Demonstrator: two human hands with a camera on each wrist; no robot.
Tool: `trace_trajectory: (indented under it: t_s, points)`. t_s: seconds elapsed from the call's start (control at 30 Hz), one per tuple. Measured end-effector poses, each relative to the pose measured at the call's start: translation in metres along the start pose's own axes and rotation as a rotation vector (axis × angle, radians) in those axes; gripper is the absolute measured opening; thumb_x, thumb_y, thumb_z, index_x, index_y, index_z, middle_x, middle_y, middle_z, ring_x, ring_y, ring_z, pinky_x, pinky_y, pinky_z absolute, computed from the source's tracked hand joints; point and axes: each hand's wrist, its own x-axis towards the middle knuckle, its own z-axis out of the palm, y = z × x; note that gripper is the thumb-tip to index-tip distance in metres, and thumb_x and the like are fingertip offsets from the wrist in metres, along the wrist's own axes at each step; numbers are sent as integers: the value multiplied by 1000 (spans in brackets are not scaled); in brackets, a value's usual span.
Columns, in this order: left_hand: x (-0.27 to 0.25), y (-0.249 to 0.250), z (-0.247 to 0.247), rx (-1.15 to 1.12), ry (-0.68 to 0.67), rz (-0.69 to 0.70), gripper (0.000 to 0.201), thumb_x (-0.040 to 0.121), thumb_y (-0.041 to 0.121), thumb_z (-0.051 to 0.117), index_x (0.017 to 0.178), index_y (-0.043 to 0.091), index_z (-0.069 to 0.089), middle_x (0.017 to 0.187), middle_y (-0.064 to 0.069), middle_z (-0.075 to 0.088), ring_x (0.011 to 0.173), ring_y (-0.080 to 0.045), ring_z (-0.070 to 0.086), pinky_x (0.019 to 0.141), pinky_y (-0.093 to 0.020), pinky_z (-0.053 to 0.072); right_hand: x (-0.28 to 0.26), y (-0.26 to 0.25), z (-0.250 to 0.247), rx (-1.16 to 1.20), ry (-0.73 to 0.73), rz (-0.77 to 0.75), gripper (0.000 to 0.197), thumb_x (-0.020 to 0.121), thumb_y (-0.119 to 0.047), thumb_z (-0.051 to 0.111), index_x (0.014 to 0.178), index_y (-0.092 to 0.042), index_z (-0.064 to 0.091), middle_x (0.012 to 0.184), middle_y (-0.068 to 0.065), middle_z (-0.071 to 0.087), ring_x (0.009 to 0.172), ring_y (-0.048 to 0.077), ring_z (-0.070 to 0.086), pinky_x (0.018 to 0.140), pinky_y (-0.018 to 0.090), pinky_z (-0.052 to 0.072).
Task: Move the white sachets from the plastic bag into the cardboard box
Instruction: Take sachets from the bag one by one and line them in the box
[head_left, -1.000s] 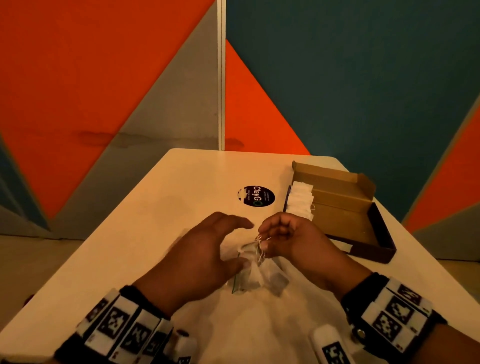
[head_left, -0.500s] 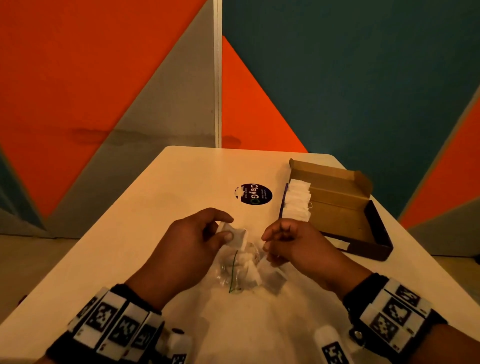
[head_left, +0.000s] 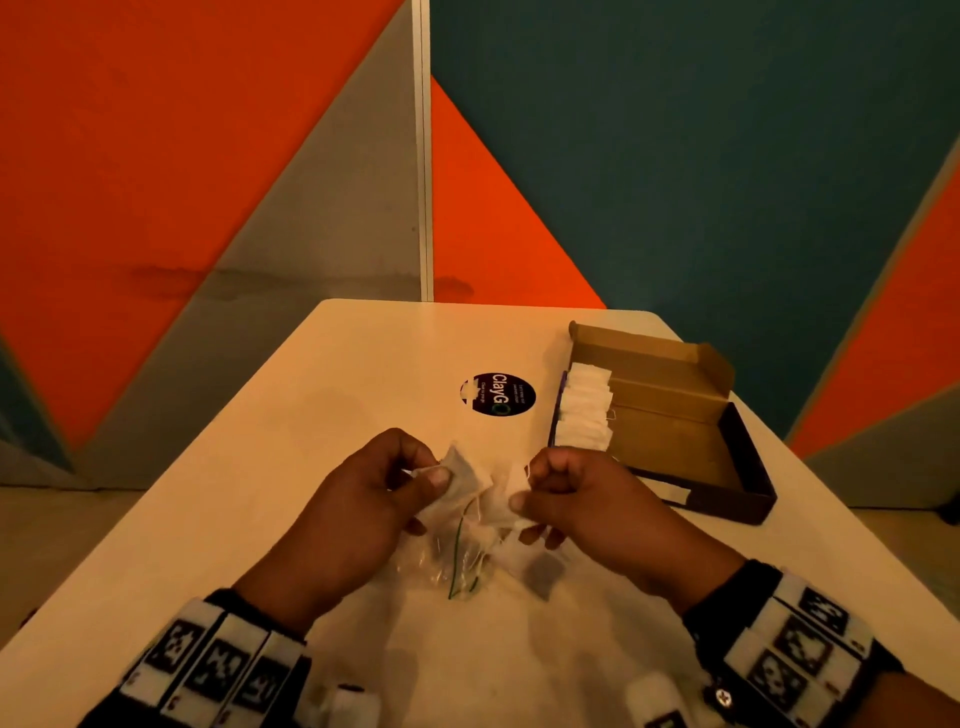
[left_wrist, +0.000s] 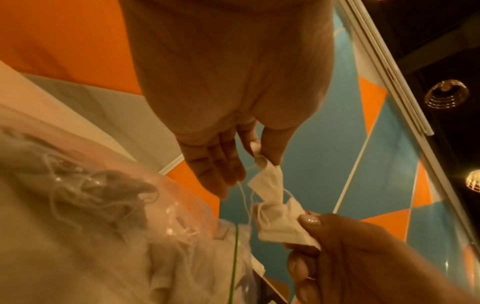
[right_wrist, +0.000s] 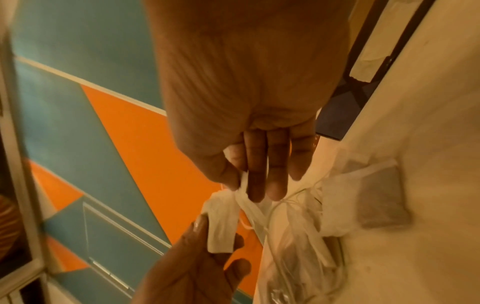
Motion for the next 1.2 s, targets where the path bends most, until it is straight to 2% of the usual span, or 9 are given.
trace_trajectory:
  t_s: [0.17, 0.4, 0.57, 0.67, 0.77, 0.87, 1.0, 1.1, 1.2]
  points:
    - [0, 6, 1, -205, 80, -51, 9, 88, 9, 69, 85, 5, 61, 71, -9, 66, 66, -23, 64, 68, -36, 53, -5, -2, -9, 172, 65, -13, 9, 90, -4, 66, 97, -9, 66, 83, 11, 77, 75, 28, 73, 72, 41, 57]
    - [-3, 25, 3, -603, -74, -68, 43, 84, -21, 55, 115, 8, 63, 94, -15, 64, 79, -31, 67, 76, -48, 61, -12, -3, -7, 256, 58, -7, 7, 91, -8, 66, 98, -7, 66, 86, 15, 76, 76, 31, 73, 79, 50, 58]
    - [-11, 45, 9, -646, -212, 27, 25, 68, -10, 56, 84, 5, 69, 87, -14, 65, 76, -29, 67, 65, -39, 61, -15, -5, -3, 227, 44, -31, 10, 94, -13, 64, 103, -14, 66, 89, 7, 77, 78, 29, 74, 76, 44, 59]
    - [-9, 47, 18, -503, -163, 28, 15, 76, -12, 65, 83, 2, 63, 86, -14, 66, 76, -30, 70, 71, -44, 62, -17, -5, 0, 216, 39, -72, 13, 96, -9, 59, 103, -16, 67, 87, 9, 77, 75, 26, 73, 72, 40, 58]
    - [-7, 46, 25, -236, -50, 23, 13, 86, -7, 65, 86, 5, 61, 84, -9, 69, 65, -20, 69, 62, -33, 57, -18, -6, 2, 176, 62, -113, 19, 99, -6, 52, 102, -17, 68, 83, 9, 77, 69, 20, 71, 68, 35, 58]
    - [-7, 43, 27, 17, -14, 35, 27, 85, 6, 70, 97, 29, 61, 79, -3, 69, 58, -9, 62, 55, -23, 50, -20, -9, 2, 154, 88, -128, 15, 100, -15, 54, 103, -19, 68, 81, 4, 77, 68, 16, 71, 66, 31, 58]
    - [-7, 44, 25, 214, -106, 40, 43, 85, 22, 72, 112, 49, 53, 86, 0, 68, 68, -8, 65, 64, -25, 52, -22, -9, 1, 114, 87, -146, 14, 98, -20, 56, 102, -24, 69, 84, -3, 77, 70, 12, 72, 65, 27, 59]
    - [-7, 51, 25, 253, -166, 37, 24, 85, 43, 72, 107, 45, 62, 91, 8, 72, 76, -5, 68, 72, -28, 55, -23, -10, -1, 87, 70, -176, 14, 97, -18, 59, 100, -27, 70, 84, -6, 76, 71, 10, 72, 65, 25, 60]
    - [-7, 56, 23, 235, -226, 19, 15, 86, 41, 71, 99, 35, 70, 91, 12, 75, 76, 0, 68, 72, -26, 57, -26, -12, -3, 81, 48, -209, 14, 96, -17, 60, 97, -27, 70, 83, -5, 76, 70, 10, 71, 65, 25, 59]
